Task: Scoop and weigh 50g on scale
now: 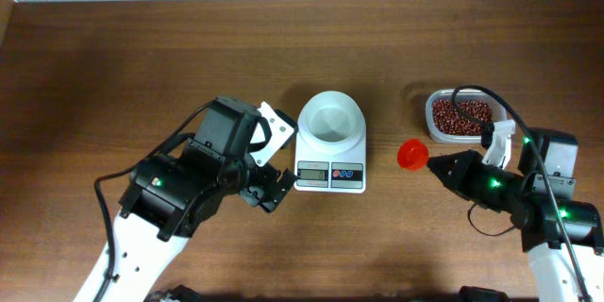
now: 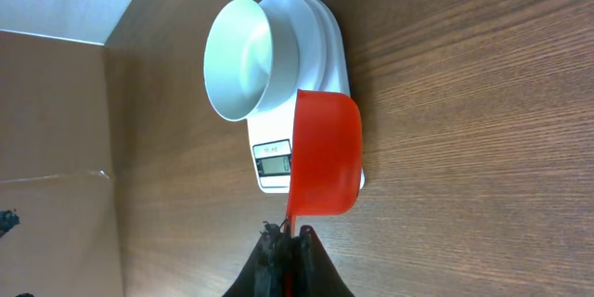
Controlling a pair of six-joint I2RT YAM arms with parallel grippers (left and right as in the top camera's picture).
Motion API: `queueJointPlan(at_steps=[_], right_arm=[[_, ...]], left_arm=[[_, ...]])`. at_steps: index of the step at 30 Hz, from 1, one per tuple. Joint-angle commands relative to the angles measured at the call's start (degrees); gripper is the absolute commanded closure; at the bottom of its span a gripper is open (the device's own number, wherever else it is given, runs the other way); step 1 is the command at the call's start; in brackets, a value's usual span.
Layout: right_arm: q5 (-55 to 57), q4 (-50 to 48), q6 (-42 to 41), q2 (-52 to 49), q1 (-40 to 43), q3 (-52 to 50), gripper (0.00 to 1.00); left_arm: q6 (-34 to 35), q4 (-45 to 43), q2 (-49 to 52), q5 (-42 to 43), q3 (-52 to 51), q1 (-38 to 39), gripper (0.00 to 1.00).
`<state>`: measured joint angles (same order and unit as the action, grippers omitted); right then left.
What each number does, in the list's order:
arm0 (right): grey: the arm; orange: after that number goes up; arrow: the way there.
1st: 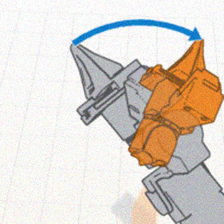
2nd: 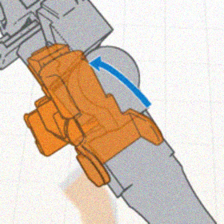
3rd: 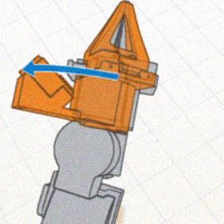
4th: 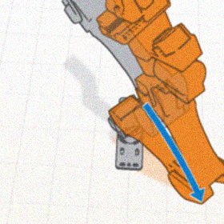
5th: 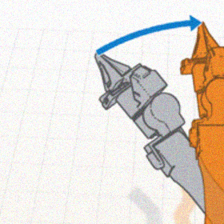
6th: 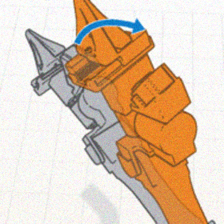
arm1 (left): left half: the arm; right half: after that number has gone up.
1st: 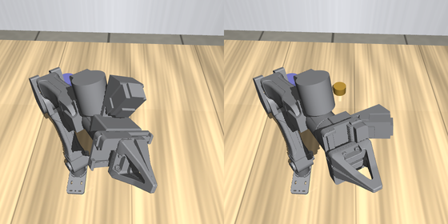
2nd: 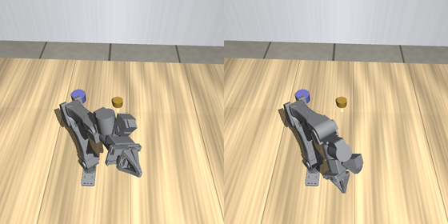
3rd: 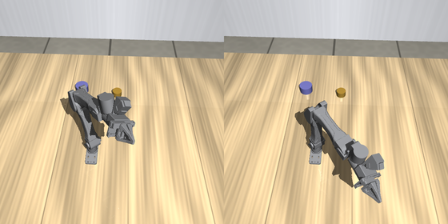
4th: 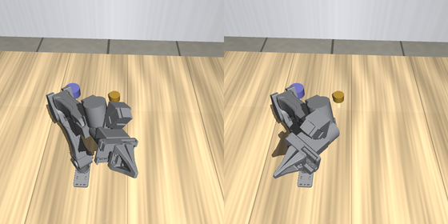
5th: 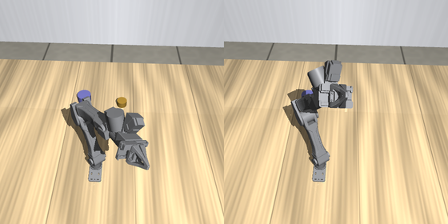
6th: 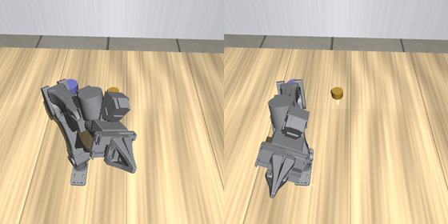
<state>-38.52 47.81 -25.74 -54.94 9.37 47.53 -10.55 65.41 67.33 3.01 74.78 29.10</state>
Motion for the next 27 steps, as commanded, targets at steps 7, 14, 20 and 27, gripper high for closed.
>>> queueJointPlan(at_steps=[7, 14, 20, 27], right_arm=[[-0.7, 0.0, 0.0, 0.1, -0.3, 0.8, 0.96], [-0.7, 0.0, 0.0, 0.1, -0.3, 0.8, 0.96], [-0.7, 0.1, 0.0, 0.1, -0.3, 0.8, 0.96], [-0.7, 0.5, 0.0, 0.1, -0.3, 0.8, 0.96]], left_arm=[[-1.6, 0.3, -0.5, -0.4, 1.0, -0.4, 0.01], [-6.3, 0.2, -0.5, 7.5, 1.0, -6.0, 0.01], [-10.4, 1.3, -0.5, 11.7, 1.0, -10.9, 0.01], [-10.8, 1.2, -0.5, 12.2, 0.9, -10.9, 0.01]])
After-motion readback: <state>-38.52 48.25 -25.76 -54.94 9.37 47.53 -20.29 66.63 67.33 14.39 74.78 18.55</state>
